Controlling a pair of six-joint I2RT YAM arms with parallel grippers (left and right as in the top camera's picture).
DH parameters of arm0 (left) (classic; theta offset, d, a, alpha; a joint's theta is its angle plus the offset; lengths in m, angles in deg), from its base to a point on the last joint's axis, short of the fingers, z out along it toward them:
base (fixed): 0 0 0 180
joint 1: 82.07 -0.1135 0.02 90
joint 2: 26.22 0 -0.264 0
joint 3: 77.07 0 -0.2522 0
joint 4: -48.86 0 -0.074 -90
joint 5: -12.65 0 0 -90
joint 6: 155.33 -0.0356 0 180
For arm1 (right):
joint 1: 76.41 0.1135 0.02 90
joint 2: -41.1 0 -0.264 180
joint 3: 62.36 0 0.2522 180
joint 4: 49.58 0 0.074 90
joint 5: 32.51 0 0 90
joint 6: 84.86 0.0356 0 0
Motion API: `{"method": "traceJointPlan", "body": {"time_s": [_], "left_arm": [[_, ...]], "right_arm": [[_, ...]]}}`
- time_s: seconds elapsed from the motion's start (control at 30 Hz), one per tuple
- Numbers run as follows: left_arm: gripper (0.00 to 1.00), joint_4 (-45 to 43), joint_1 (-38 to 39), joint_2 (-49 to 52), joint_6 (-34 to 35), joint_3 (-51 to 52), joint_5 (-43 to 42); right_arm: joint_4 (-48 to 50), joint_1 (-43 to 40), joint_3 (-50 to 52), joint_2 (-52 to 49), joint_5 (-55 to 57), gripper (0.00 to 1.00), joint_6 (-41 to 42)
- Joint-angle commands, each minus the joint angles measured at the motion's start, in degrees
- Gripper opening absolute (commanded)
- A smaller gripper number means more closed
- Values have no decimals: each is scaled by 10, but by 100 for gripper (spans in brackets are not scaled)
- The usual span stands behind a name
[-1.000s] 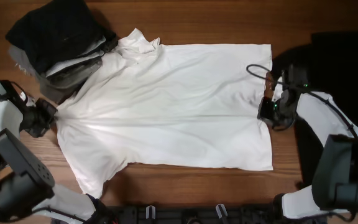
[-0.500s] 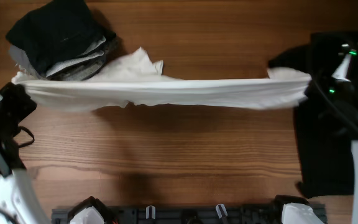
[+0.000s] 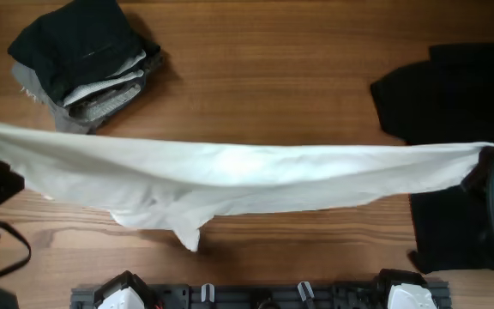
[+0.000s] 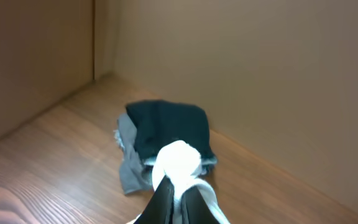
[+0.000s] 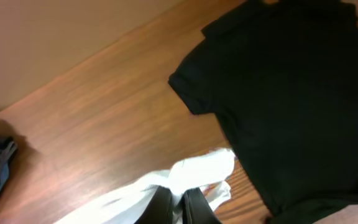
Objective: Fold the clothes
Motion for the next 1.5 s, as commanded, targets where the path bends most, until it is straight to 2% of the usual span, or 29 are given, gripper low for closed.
{"method": "traceJointPlan", "body": {"time_s": [0.0, 0.13, 0.33, 0.47, 0.6, 0.67, 0.7, 0.73, 0.77, 0.83, 0.87, 1.03, 1.2, 1.23, 1.33, 1.37, 1.47], "left_arm": [[4, 6, 1, 12, -16, -10, 26], [4, 7, 38, 69, -19, -10, -39], [4, -8, 154, 240, -66, -10, -28], [4, -106, 246, 405, -76, -10, 32], [5, -190, 277, 530, -76, -10, 35], [10, -243, 287, 590, -76, -10, 35], [27, -276, 290, 621, -76, -10, 35], [50, -317, 294, 654, -76, -10, 35], [73, -340, 295, 667, -76, -10, 35], [94, -379, 296, 677, -76, -10, 35], [100, -386, 295, 673, -76, -14, 35], [100, -304, 276, 597, -76, -38, 37], [99, -98, 247, 461, -78, -38, 37], [96, -55, 239, 444, -78, -38, 37], [68, 78, 216, 431, -59, -36, 37], [65, 105, 211, 434, -47, -25, 35], [70, 136, 204, 436, -41, 59, 28]], "right_arm": [[-4, -4, -16, -3, 19, 4, 7], [-4, -4, -16, -57, 31, 5, 8], [10, -4, -16, -230, 31, 5, 6], [53, -3, -16, -362, 27, 6, 5], [115, -3, -16, -459, 22, 9, -9], [148, -3, -16, -504, 20, 12, -9], [172, -3, -16, -532, 20, 26, -9], [200, -4, -16, -555, 21, 50, -9], [219, -5, -16, -567, 27, 56, -11], [261, -12, -16, -577, 28, 61, -28], [268, -18, -16, -572, 27, 62, -34], [198, -59, -16, -499, 29, 63, -54], [89, -77, -16, -379, -23, 63, -86], [73, -77, -16, -358, -38, 63, -85], [29, -77, -12, -309, -101, 72, -83], [18, -77, -6, -304, -107, 74, -81], [15, -77, 45, -304, -107, 75, -63]]}}
